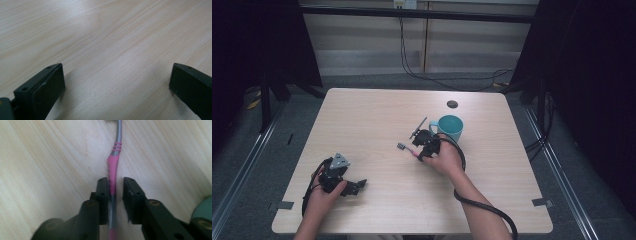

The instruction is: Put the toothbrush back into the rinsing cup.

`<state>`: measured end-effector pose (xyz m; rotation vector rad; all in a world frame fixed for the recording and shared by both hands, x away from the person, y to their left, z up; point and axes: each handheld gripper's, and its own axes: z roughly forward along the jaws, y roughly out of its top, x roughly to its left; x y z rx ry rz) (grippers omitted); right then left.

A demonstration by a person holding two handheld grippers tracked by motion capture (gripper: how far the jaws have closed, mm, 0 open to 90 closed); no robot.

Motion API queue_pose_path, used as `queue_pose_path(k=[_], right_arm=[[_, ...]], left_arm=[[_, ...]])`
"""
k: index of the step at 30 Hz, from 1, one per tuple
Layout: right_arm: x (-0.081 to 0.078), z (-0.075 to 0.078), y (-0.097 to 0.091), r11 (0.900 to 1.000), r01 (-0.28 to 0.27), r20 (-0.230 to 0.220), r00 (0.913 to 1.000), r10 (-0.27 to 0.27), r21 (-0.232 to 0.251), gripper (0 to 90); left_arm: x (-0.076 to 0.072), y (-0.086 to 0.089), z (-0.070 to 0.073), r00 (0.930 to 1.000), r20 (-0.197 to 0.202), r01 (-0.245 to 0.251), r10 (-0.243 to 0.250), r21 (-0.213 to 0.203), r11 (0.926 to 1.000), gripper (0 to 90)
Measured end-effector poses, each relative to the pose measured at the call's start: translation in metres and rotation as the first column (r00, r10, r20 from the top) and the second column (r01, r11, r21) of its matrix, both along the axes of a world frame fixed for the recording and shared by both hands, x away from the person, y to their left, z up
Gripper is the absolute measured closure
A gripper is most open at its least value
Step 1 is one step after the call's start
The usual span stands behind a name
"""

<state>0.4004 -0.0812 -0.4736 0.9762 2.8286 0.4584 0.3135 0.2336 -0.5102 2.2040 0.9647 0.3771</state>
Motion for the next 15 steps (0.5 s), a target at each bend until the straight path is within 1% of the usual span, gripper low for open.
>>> queue_pose_path(k=[4, 5, 6, 7, 8, 9, 11, 13, 15], right_arm=[[0.0017, -0.0002, 0.0028, 1.0, 0.003, -0.004, 1.0, -0.003, 0.003, 75.1], [0.0023, -0.0001, 0.0039, 1.0, 0.004, -0.015, 0.9999, -0.003, 0.009, 79.7], [0.0028, -0.0005, 0.0053, 0.9998, 0.003, -0.023, 0.9997, -0.003, 0.021, 82.0], [0.0028, -0.0005, 0.0053, 0.9998, 0.003, -0.023, 0.9997, -0.003, 0.021, 82.0], [0.0033, 0.0003, 0.0074, 0.9999, -0.011, -0.024, 0.9996, 0.011, 0.0, 82.3], [0.0033, 0.0003, 0.0074, 0.9999, -0.011, -0.024, 0.9996, 0.011, 0.0, 82.3], [0.0043, 0.001, 0.0083, 1.0, -0.005, -0.039, 0.9992, 0.004, -0.008, 82.5], [0.0039, 0.0011, 0.0087, 0.9999, -0.009, -0.041, 0.9991, 0.009, -0.01, 82.6], [0.0034, 0.0009, 0.0075, 1.0, -0.001, -0.04, 0.9992, 0.001, -0.002, 82.7]], left_arm=[[0.0, 0.0, -0.0001, 1.0, 0.0, 0.0, 0.0, -0.001, 1.0, 0.0], [0.0, 0.0, -0.0001, 1.0, 0.001, 0.0, 0.0, -0.002, 1.0, 0.0], [0.0, 0.0, -0.0002, 1.0, 0.001, 0.0, 0.0, -0.002, 1.0, 0.0], [0.0, 0.0, -0.0002, 1.0, 0.001, 0.0, 0.0, -0.002, 1.0, 0.0], [0.0, 0.0, -0.0001, 1.0, 0.001, 0.0, 0.0, -0.002, 1.0, 0.0], [0.0, 0.0, -0.0001, 1.0, 0.001, 0.0, 0.0, -0.002, 1.0, 0.0], [0.0, 0.0, -0.0001, 1.0, 0.001, 0.0, 0.0, -0.001, 1.0, 0.0], [0.0, 0.0, -0.0001, 1.0, 0.0, 0.0, 0.0, -0.002, 1.0, 0.0], [0.0001, 0.0, -0.0001, 1.0, 0.0, 0.001, -0.001, -0.001, 1.0, 0.0]])
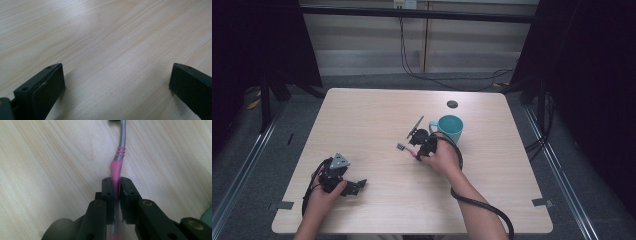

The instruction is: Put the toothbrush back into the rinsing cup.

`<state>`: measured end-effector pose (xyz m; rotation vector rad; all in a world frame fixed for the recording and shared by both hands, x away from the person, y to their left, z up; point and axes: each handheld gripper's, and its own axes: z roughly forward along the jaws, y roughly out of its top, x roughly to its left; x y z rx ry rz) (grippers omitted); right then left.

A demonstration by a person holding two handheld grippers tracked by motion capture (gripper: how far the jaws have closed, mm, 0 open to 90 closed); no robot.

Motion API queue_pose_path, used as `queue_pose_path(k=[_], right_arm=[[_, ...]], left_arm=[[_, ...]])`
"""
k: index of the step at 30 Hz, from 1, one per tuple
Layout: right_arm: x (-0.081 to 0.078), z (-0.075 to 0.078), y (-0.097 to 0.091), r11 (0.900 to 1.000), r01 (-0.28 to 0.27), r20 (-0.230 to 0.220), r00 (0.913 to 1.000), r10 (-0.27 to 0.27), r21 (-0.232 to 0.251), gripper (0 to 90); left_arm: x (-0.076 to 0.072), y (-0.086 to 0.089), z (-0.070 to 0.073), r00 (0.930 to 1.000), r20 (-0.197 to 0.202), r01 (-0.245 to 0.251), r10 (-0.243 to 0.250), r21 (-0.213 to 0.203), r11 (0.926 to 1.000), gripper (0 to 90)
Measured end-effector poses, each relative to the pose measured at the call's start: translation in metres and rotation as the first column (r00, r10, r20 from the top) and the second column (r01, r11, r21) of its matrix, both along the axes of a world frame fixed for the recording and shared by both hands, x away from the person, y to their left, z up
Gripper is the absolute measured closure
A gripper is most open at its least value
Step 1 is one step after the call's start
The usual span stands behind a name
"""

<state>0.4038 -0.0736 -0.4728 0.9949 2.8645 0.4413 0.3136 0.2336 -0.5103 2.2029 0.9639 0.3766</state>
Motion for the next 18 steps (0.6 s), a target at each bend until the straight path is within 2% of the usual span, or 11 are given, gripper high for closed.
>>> queue_pose_path(k=[2, 7, 10, 14, 15, 18], right_arm=[[-0.002, 0.0, 0.0, 0.9999, -0.004, 0.01, 0.9999, 0.005, -0.011, 82.7], [-0.007, 0.009, -0.006, 0.9992, 0.001, 0.036, 0.9993, -0.003, 0.039, 82.7], [-0.009, 0.014, -0.01, 0.9986, 0.006, 0.05, 0.9987, -0.009, 0.053, 82.7], [-0.011, 0.026, -0.018, 0.9929, 0.029, 0.063, 0.9974, -0.036, 0.115, 82.7], [-0.012, 0.032, -0.023, 0.9872, 0.036, 0.072, 0.9963, -0.048, 0.155, 82.7], [-0.013, 0.038, -0.027, 0.9827, 0.043, 0.088, 0.9944, -0.06, 0.18, 82.6]], left_arm=[[0.0, 0.0, 0.0, 1.0, -0.001, 0.0, 0.0, 0.0, 1.0, 0.0], [0.0, 0.0, 0.0, 1.0, 0.0, 0.0, 0.0, 0.0, 1.0, 0.0], [0.0, 0.0, 0.0, 1.0, 0.0, 0.0, 0.0, 0.0, 1.0, 0.0], [0.0, 0.0, 0.0, 1.0, 0.0, 0.0, 0.0, 0.0, 1.0, 0.0], [0.0, 0.0, 0.0, 1.0, 0.0, 0.0, 0.0, 0.0, 1.0, 0.0], [0.0, 0.0, 0.0, 1.0, 0.0, 0.0, 0.0, 0.0, 1.0, 0.0]])
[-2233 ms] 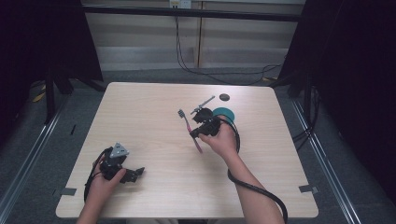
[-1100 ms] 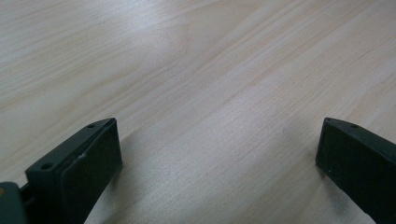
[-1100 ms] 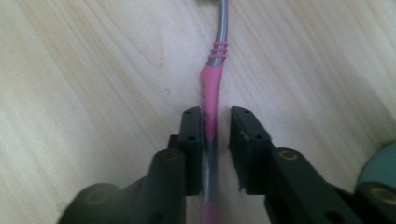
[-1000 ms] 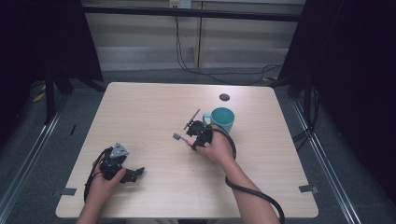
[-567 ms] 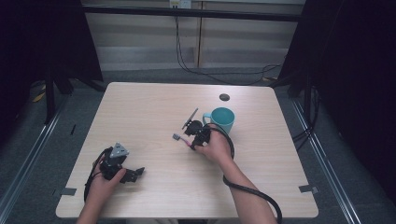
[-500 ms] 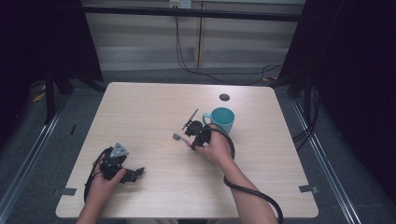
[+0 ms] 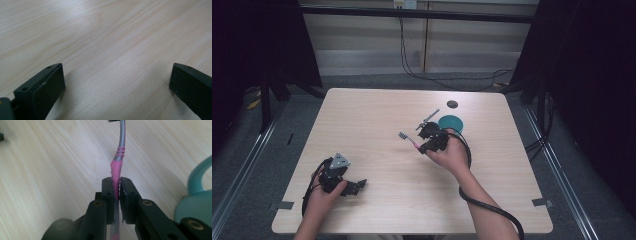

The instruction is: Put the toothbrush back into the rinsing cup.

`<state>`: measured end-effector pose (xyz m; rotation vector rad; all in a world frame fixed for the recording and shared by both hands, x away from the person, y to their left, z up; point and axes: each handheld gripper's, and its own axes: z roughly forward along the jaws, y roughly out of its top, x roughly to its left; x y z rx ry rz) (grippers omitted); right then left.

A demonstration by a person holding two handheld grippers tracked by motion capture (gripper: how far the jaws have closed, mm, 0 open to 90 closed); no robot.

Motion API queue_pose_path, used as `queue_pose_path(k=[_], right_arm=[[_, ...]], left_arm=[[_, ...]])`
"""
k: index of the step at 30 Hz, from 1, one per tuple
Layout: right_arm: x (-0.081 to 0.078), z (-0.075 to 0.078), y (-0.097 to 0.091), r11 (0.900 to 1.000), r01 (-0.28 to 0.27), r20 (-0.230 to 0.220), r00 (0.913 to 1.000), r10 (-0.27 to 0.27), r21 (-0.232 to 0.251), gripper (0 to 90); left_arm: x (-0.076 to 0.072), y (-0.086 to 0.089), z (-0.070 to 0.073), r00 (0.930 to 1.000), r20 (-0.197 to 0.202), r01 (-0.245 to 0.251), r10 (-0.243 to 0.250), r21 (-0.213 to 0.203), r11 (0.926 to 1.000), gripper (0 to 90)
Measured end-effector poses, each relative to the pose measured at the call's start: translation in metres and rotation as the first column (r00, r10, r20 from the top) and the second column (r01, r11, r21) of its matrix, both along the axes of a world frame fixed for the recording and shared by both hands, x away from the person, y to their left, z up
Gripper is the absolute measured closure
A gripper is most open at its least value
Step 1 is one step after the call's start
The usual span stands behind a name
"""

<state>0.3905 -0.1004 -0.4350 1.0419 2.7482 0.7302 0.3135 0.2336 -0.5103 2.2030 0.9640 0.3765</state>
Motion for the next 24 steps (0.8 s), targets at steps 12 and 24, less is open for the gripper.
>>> queue_pose_path(k=[12, 24], right_arm=[[-0.002, 0.022, -0.022, 0.9833, 0.065, 0.049, 0.996, -0.074, 0.17, 82.6], [-0.004, 0.038, -0.024, 0.9723, 0.055, 0.091, 0.9928, -0.078, 0.227, 82.6]], left_arm=[[0.0, 0.0, 0.0, 1.0, 0.0, 0.0, 0.0, 0.001, 1.0, 0.0], [0.0, 0.0, 0.0, 1.0, 0.001, 0.0, 0.0, 0.0, 1.0, 0.0]])
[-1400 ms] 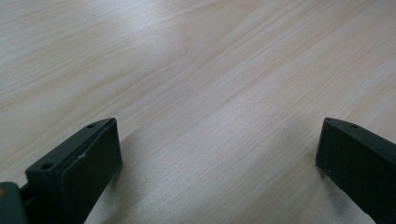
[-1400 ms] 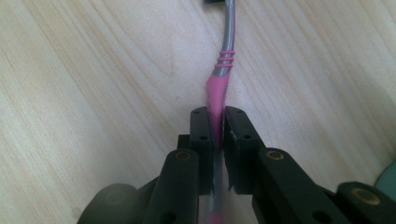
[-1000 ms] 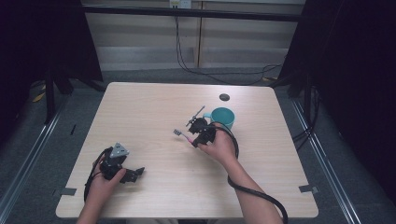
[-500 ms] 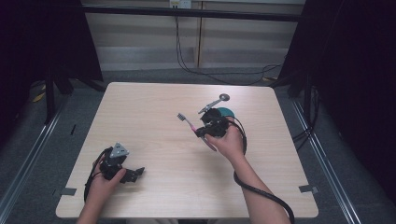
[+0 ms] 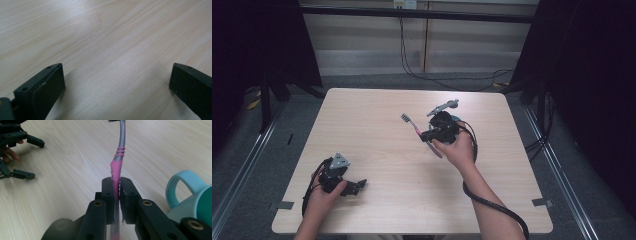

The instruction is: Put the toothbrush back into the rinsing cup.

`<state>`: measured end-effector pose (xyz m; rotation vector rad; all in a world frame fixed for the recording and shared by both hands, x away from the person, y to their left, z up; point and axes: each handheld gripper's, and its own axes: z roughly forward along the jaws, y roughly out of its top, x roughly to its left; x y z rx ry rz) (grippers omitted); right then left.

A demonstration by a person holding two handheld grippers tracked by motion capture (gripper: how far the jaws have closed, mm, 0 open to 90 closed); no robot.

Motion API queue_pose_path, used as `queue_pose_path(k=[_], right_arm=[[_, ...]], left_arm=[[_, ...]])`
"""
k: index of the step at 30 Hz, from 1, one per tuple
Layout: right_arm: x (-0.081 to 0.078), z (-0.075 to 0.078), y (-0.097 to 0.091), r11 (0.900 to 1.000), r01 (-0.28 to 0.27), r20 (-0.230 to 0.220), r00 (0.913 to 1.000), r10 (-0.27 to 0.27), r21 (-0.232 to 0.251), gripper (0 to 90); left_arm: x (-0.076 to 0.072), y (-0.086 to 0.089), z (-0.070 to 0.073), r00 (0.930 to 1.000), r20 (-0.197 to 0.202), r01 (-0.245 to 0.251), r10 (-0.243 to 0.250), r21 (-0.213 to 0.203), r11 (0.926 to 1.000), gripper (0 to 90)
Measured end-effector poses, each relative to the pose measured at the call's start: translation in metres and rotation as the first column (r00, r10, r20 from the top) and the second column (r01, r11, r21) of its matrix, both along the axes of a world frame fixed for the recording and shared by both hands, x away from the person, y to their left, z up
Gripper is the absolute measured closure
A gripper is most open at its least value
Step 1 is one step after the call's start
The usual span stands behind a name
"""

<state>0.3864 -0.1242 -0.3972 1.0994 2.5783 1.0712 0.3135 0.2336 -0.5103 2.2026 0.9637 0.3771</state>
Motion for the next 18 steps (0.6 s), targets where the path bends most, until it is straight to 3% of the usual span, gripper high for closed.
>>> queue_pose_path(k=[14, 18], right_arm=[[-0.002, 0.02, -0.004, 0.9991, 0.008, 0.054, 0.9985, -0.01, 0.042, 82.6], [-0.001, 0.024, -0.007, 0.9969, 0.012, 0.06, 0.998, -0.016, 0.077, 82.6]], left_arm=[[0.0, 0.0, 0.0, 1.0, 0.0, -0.002, 0.002, -0.002, 1.0, 0.0], [0.0, 0.0, 0.0, 1.0, 0.0, -0.003, 0.003, -0.002, 1.0, 0.0]])
